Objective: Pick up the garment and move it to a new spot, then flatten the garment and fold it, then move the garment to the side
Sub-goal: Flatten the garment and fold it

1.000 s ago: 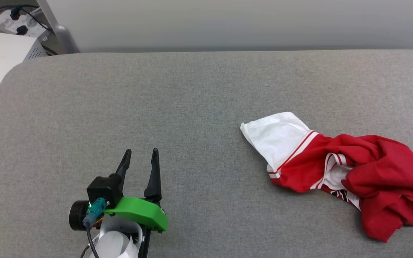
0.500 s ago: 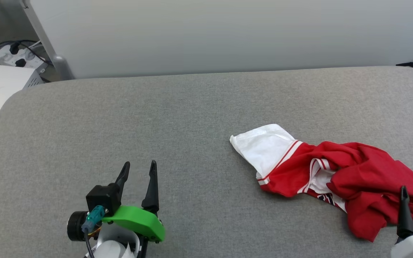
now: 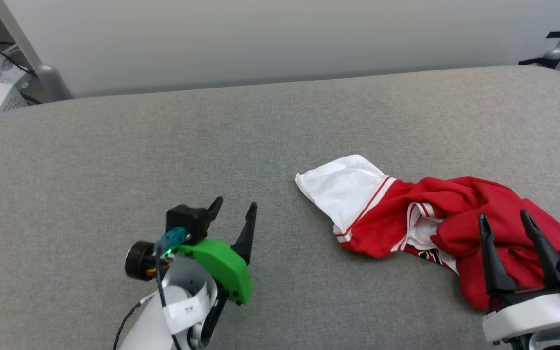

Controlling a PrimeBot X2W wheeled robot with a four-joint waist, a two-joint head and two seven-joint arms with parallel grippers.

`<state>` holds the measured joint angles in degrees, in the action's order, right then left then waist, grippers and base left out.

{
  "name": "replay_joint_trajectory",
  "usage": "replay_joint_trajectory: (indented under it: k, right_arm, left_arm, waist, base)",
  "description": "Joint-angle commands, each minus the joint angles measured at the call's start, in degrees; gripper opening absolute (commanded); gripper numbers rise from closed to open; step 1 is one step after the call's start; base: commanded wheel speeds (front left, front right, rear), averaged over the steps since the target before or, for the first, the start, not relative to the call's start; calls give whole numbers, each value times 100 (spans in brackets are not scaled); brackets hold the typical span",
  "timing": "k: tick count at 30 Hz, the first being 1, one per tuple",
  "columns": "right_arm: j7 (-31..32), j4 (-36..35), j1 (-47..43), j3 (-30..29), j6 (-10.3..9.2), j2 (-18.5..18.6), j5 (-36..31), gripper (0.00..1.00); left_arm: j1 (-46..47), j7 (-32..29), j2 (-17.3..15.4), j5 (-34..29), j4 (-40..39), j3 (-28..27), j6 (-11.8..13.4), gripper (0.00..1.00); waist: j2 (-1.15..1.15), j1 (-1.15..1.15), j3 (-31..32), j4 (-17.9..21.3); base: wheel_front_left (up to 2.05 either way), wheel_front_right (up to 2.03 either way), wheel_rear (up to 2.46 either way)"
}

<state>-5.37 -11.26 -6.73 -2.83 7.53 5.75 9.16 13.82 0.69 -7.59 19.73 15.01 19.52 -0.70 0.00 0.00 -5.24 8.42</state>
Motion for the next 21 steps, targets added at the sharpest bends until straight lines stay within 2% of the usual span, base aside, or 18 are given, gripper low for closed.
replay_joint_trajectory:
  k: [1, 9, 21]
  right_arm:
    - [16, -83, 132, 73, -4, 38, 21, 100]
    - [-43, -110, 485, 376, -4, 120, 222, 100]
    - [-236, 182, 821, 554, -4, 46, 546, 100]
  left_arm:
    - [262, -180, 10, -11, 64, 101, -99, 100]
    - [1382, -1452, 192, 21, 521, 882, -529, 100]
    - [2561, -2565, 153, 111, 1289, 1883, -672, 100]
  waist:
    - [0, 0, -266, 147]
    - [0, 0, -953, 366]
    - [0, 0, -1455, 673]
  base:
    - [0, 0, 0]
    - [0, 0, 0]
    - [0, 0, 0]
